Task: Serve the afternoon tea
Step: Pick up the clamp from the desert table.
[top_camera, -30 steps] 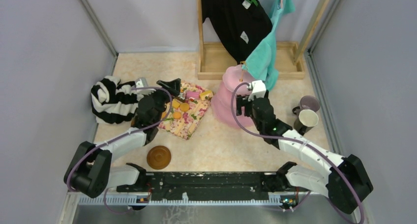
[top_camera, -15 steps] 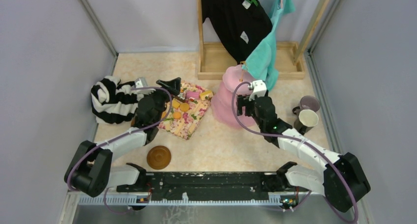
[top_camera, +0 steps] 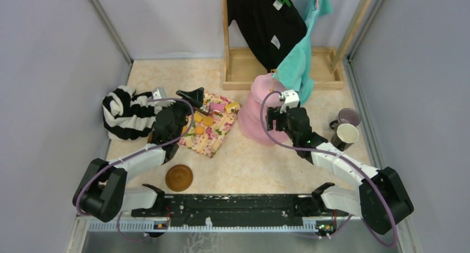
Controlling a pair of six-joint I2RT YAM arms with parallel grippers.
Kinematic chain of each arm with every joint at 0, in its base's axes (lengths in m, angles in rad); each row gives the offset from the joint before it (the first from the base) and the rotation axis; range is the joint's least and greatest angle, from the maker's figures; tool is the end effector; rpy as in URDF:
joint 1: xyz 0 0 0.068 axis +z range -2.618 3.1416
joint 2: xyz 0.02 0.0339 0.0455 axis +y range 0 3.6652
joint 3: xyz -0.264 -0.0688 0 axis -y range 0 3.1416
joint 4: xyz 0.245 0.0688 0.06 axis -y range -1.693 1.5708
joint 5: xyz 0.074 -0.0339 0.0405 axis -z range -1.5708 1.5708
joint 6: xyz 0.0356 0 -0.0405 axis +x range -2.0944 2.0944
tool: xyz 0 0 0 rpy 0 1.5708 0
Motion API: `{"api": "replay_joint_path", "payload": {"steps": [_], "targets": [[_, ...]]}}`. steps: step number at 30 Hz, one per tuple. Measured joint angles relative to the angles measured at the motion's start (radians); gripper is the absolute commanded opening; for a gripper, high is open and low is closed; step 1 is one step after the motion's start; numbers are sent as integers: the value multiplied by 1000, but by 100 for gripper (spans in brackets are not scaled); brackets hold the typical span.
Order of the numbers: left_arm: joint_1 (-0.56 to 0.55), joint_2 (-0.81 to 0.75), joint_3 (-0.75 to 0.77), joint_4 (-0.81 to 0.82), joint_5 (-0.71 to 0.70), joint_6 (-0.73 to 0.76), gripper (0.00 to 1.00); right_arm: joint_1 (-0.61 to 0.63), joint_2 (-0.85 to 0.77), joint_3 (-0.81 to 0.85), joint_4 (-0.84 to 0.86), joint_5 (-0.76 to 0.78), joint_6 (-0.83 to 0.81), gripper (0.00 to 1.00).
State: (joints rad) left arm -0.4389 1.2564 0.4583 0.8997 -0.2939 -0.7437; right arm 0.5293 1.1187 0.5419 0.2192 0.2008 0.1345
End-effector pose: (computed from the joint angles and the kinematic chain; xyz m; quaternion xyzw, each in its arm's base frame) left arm 0.2396 -0.1011 0.2420 -0.2081 0.6389 -0.3277 0.6642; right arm 0.2148 0.1175 0.2295 -0.1043 0.8128 0.1070 0.5631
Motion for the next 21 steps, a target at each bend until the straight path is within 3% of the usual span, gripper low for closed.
{"api": "replay_joint_path", "payload": {"steps": [14,21], "targets": [[0,17,0,20,0,-1,99,-18,54,-1,54,-24,0,75],[0,23,0,22,0,-1,99,-20,69,-1,87,-31,0,68]]}}
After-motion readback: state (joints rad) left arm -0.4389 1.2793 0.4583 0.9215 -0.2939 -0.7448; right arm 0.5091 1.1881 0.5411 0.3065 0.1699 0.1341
